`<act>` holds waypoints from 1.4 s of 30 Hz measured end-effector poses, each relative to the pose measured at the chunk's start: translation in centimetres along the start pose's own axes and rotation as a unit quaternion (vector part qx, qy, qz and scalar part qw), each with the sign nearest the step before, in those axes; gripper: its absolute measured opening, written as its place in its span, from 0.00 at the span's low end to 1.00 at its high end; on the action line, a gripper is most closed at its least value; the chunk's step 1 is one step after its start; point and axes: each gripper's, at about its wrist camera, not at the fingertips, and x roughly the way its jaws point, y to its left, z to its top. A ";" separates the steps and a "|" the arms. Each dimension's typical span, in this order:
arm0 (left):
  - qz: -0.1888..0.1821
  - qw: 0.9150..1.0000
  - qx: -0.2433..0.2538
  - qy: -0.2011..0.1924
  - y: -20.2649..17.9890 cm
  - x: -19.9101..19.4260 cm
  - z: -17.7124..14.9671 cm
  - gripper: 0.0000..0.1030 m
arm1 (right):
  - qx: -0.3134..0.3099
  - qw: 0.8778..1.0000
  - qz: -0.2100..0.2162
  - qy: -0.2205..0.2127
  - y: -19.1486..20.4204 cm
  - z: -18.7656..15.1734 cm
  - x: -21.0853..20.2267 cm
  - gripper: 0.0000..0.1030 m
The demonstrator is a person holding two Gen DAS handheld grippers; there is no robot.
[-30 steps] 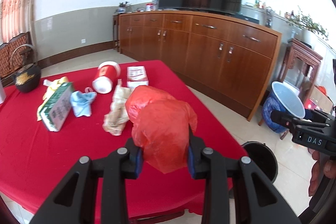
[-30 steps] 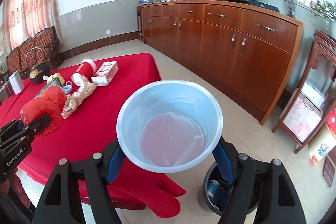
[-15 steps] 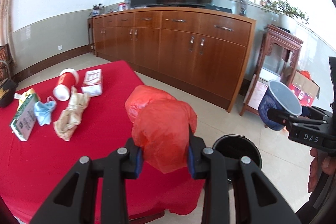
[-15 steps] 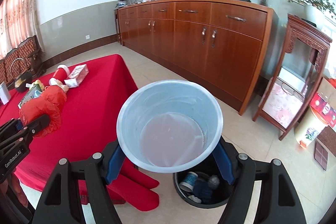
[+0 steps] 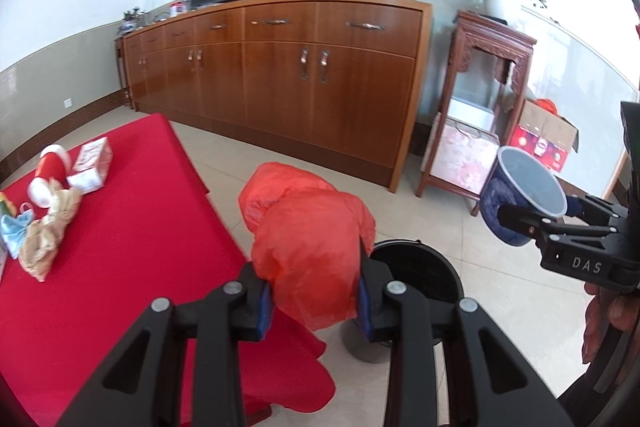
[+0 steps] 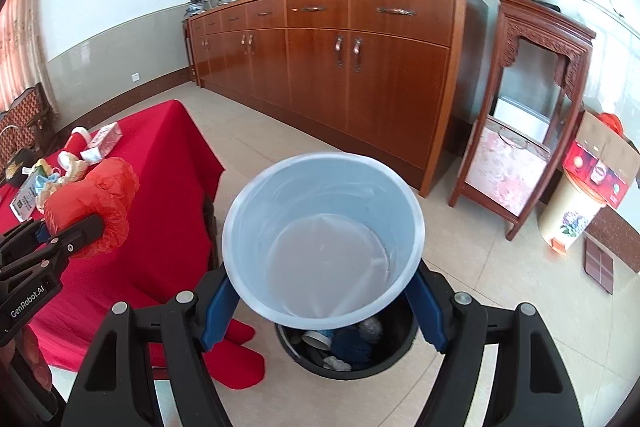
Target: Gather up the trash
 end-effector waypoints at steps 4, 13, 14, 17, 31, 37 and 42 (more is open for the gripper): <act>-0.013 1.000 0.011 0.008 -1.5 1.2 0.1 0.33 | 0.004 1.000 -0.007 0.005 -1.7 -0.5 0.6 0.74; -0.051 0.997 0.033 0.044 -4.8 5.0 -1.2 0.33 | -0.007 0.999 -0.016 0.031 -4.7 -2.5 3.1 0.74; -0.054 0.997 0.035 0.048 -5.0 5.4 -1.3 0.33 | -0.010 0.999 -0.016 0.035 -5.0 -2.8 3.6 0.74; -0.062 0.995 0.039 0.061 -5.9 6.7 -1.9 0.33 | -0.021 0.998 -0.016 0.051 -5.7 -3.8 5.1 0.74; -0.101 0.981 0.067 0.153 -8.6 14.1 -4.5 0.33 | -0.136 0.980 0.014 0.147 -6.5 -8.7 14.5 0.74; -0.082 0.981 0.060 0.164 -8.6 16.6 -5.7 0.79 | -0.184 0.966 0.034 0.180 -6.1 -10.6 18.9 0.83; -0.029 0.987 0.064 0.146 -7.5 15.1 -5.8 0.90 | -0.157 0.967 0.000 0.200 -8.4 -11.5 20.7 1.00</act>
